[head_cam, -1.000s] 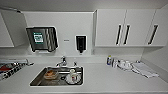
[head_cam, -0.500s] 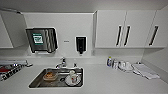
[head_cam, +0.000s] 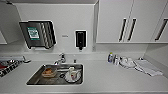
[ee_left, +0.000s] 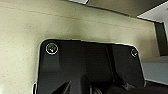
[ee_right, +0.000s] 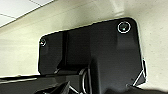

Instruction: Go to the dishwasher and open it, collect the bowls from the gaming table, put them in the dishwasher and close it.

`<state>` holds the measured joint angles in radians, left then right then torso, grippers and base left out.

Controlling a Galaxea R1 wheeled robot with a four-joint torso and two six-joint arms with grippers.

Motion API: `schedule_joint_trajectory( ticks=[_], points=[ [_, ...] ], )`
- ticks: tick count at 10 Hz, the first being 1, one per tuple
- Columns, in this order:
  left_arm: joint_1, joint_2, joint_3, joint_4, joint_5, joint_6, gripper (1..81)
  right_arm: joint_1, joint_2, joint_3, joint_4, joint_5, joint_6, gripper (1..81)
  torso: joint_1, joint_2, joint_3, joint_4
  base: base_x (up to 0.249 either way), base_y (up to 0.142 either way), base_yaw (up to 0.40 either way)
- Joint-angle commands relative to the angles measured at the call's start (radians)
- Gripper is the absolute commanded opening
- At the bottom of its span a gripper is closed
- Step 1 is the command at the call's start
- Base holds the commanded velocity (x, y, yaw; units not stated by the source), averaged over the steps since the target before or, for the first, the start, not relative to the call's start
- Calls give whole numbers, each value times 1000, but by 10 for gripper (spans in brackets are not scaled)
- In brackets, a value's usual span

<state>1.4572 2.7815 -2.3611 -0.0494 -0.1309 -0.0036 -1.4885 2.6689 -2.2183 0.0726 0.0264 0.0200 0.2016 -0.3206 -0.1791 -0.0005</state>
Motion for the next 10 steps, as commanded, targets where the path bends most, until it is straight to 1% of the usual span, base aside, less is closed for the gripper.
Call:
schedule_joint_trajectory(
  ticks=[1, 3, 5, 10],
  points=[
    [-51, -68, 94, -4, 43, -4, 811, 69, -33, 17, 38, -49, 5, 811, 62, -96, 1, 0, 0, 0, 0],
    [-51, -120, 167, -6, 42, -4, 811, 93, -47, 48, 58, -51, 6, 811, 99, -156, -12, 0, 0, 0, 0],
    [-51, -153, 199, -12, 42, -4, 811, 109, -76, 97, 69, -51, 6, 811, 148, -233, -14, 0, 0, 0, 0],
    [-51, -160, 204, -17, 40, -4, 811, 110, -102, 106, 79, -51, 6, 811, 261, -415, -14, 0, 0, 0, 0]
  ],
)
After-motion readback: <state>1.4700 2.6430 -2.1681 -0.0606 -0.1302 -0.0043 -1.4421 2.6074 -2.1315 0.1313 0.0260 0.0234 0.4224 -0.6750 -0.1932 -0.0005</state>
